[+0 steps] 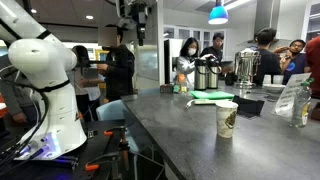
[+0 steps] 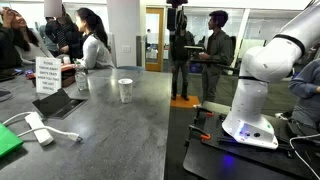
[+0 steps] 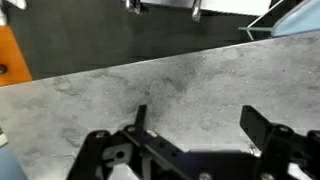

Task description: Remove the marker from the cup and put it on the table

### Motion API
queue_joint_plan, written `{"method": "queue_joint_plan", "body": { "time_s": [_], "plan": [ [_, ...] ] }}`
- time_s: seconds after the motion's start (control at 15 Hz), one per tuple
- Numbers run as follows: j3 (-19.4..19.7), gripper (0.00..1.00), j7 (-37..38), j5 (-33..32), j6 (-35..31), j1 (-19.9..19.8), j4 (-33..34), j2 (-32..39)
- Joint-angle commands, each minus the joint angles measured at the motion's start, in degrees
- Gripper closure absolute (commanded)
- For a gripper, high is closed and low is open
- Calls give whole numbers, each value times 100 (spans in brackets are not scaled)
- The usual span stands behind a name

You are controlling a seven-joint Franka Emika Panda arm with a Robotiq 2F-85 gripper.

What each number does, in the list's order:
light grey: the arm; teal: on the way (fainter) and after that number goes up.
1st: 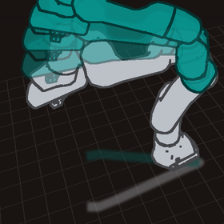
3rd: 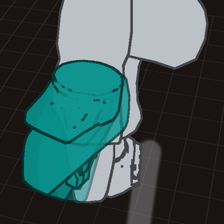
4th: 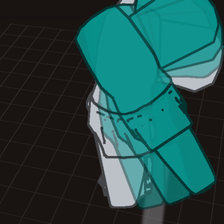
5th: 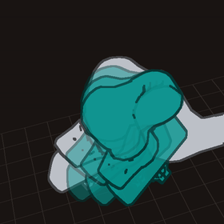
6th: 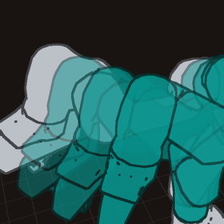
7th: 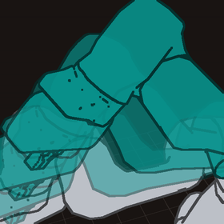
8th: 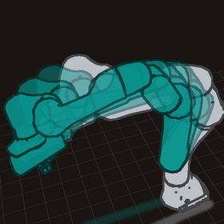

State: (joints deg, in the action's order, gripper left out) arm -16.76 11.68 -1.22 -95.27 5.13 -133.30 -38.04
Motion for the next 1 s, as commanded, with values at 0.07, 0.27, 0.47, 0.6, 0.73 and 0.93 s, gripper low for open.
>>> {"method": "queue_joint_plan", "body": {
  "time_s": [0.07, 0.27, 0.47, 0.6, 0.73, 0.93],
  "plan": [
    [92, 0, 67, -62, 10, 130, 11, 30],
    [92, 0, 67, -62, 10, 130, 11, 30],
    [149, 0, 250, -26, -335, 25, 0, 143],
    [246, 0, 551, 27, -720, -125, 16, 354],
    [359, 0, 858, 6, -1218, -306, -40, 635],
    [480, 0, 1018, -133, -1928, -493, -163, 1096]
  ]
}}
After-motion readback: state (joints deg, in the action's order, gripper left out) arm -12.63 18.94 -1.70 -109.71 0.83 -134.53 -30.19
